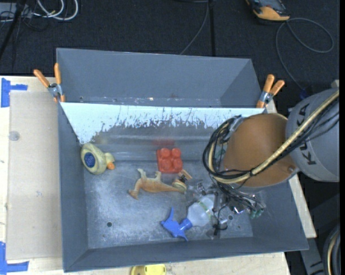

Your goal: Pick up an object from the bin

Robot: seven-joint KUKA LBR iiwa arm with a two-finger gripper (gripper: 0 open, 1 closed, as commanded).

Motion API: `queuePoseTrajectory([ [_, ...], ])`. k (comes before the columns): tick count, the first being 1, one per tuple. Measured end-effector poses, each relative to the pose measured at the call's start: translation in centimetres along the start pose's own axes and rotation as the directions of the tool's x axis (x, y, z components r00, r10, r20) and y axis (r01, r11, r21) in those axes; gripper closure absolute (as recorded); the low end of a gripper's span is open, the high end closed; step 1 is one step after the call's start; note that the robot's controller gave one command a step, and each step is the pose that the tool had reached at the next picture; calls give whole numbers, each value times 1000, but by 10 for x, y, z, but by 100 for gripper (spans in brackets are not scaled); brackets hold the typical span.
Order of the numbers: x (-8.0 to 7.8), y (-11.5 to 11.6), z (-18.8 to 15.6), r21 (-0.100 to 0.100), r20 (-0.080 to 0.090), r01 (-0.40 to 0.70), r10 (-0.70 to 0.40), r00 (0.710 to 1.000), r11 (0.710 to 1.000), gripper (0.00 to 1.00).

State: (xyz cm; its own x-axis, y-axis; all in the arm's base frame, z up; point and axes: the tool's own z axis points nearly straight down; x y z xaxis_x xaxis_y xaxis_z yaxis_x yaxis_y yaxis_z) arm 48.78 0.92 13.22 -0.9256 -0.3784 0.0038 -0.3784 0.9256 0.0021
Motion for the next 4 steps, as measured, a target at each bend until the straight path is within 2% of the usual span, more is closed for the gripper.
queuePoseTrajectory([
  [1, 13, 4, 4, 1, 5, -99, 99, 995, 995, 0],
  [2, -14, -17, 50, 2, 5, 110, -110, 994, 994, 0],
  [3, -7, -18, 63, 0, 2, 69, -69, 998, 998, 100],
  [4, -7, -18, 63, 0, 2, 69, -69, 998, 998, 100],
])
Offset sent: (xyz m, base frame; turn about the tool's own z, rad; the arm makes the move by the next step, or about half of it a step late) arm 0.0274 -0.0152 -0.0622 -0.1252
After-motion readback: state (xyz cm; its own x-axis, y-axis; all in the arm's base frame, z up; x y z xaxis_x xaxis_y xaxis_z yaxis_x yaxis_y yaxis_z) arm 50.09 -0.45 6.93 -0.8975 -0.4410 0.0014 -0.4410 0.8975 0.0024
